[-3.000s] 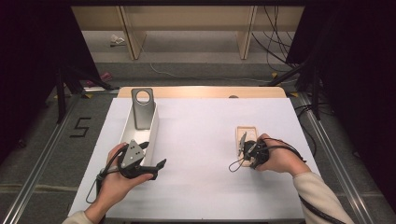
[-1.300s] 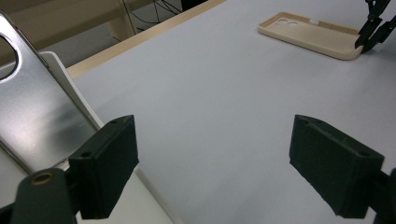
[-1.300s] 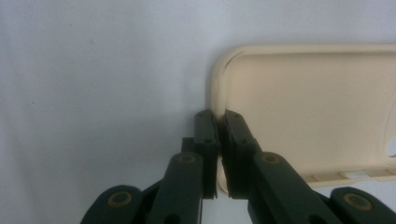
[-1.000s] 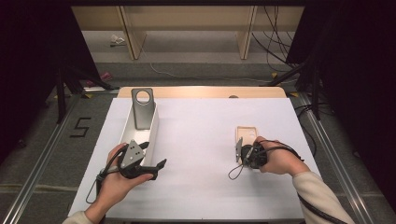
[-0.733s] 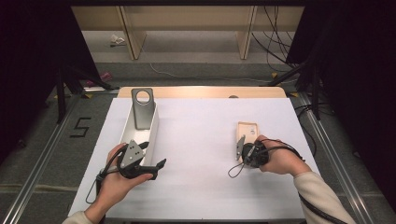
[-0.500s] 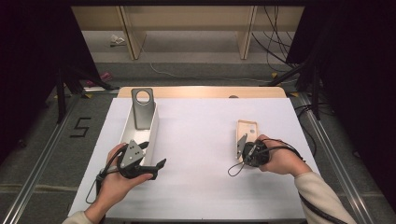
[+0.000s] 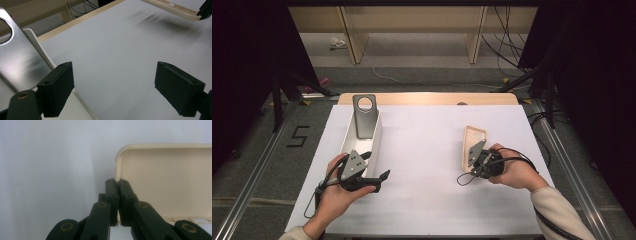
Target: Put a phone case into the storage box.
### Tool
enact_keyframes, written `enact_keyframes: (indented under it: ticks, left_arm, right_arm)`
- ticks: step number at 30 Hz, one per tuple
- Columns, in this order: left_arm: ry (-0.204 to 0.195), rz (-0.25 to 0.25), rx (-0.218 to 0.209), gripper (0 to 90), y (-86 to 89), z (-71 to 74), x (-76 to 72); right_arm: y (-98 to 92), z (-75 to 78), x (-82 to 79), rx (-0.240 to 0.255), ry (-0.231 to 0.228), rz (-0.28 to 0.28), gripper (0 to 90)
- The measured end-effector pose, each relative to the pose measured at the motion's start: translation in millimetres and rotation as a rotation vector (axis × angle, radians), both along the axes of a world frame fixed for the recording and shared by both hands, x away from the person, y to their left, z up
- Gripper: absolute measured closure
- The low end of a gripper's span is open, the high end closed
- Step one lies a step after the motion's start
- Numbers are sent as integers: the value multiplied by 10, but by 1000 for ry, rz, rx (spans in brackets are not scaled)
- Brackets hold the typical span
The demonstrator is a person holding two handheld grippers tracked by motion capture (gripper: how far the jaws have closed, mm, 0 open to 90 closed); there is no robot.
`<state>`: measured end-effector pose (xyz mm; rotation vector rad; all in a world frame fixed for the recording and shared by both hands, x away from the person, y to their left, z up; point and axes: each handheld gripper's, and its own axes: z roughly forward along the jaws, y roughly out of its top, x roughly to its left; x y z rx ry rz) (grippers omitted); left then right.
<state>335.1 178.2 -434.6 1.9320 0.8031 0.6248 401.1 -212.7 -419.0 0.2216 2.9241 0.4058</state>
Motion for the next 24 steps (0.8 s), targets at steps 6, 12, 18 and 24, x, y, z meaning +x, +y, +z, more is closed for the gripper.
enact_keyframes:
  ticks: [6,12,18,24]
  left_arm:
    - [-3,3,-3,155,3,13,0]
    - [1,1,-16,156,-19,44,10]
    - [19,-13,-64,161,-106,137,53]
    - [31,-25,-91,167,-233,251,127]
  right_arm:
    - [31,38,-31,55,-13,2,879]
    - [76,82,-73,121,-25,7,879]
    - [140,131,-127,205,-35,41,879]
    - [222,174,-179,249,-57,50,879]
